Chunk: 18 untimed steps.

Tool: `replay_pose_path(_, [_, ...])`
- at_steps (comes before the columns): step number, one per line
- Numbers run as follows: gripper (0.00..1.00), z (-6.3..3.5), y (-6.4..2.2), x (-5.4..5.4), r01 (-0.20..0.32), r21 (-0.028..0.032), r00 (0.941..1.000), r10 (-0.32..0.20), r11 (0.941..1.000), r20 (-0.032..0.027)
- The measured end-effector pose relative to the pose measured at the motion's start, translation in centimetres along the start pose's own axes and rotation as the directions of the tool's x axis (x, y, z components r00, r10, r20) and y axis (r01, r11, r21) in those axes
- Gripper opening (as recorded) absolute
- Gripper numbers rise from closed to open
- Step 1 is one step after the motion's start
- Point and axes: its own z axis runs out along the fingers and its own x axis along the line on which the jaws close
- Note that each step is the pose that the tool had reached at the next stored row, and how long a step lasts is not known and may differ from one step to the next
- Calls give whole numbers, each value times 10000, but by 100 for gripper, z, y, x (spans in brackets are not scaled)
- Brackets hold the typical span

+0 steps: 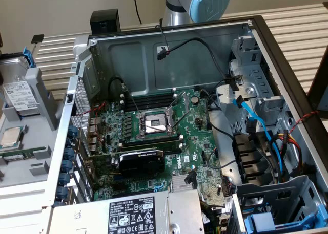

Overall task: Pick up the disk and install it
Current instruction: 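Pick up the disk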

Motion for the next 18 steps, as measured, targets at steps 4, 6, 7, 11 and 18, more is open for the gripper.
replay_pose_path(4, [39, -1, 0, 1, 11, 85, 10000, -11, 10000, -3])
replay_pose_path(6, [39, -1, 0, 0, 17, 171, 10000, -17, 9999, -5])
replay_pose_path(7, [39, -1, -1, 1, 19, 194, 10000, -19, 9998, -5])
replay_pose_path(11, [39, 1, -1, 0, 19, 201, 10000, -19, 9998, -8])
replay_pose_path(18, [39, -2, -39, 0, 19, 201, 10000, -19, 9998, -8])
